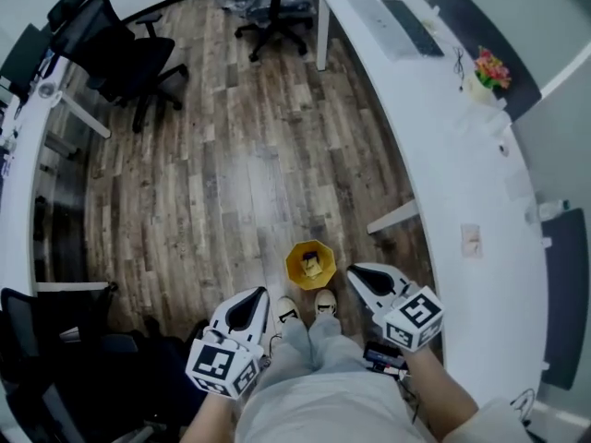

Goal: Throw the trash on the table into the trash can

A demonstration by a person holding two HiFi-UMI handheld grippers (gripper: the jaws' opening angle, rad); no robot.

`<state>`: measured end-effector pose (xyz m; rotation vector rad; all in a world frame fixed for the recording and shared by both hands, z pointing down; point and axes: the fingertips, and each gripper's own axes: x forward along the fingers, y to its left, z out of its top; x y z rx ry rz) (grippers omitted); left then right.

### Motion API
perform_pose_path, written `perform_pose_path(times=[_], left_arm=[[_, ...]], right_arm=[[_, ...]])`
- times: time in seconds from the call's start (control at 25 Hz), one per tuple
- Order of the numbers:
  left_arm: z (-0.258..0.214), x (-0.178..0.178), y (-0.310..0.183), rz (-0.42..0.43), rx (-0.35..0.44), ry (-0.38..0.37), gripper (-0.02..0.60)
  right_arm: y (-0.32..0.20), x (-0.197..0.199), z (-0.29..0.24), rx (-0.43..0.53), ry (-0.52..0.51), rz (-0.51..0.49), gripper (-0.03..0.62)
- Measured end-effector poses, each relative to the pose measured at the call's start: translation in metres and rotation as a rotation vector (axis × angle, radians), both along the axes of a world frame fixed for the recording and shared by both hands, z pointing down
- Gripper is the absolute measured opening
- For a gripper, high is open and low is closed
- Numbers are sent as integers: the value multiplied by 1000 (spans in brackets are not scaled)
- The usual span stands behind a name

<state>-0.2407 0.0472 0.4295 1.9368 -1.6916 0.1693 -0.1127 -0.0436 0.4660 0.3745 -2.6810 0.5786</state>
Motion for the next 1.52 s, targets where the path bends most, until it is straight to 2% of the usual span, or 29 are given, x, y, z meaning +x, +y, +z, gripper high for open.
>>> perform_pose_path(times=[0.16, 0.44, 1.12, 1.36, 1.52], left_arm=[[-18, 23, -4, 56, 20, 0, 2], [-33, 42, -14, 114, 59, 11, 2], [-37, 50, -22, 107, 75, 41, 0], [-48, 49, -23, 101, 97, -7, 2], [-50, 46, -24, 95, 103, -4, 2]], right_arm=[[7, -4, -29, 35, -17, 4, 40], [3, -1, -46, 50, -28, 26, 40], [-9, 14, -54, 53, -53, 55, 40], [-10, 18, -53, 49, -60, 64, 40], [-9, 18, -54, 46, -64, 68, 40]])
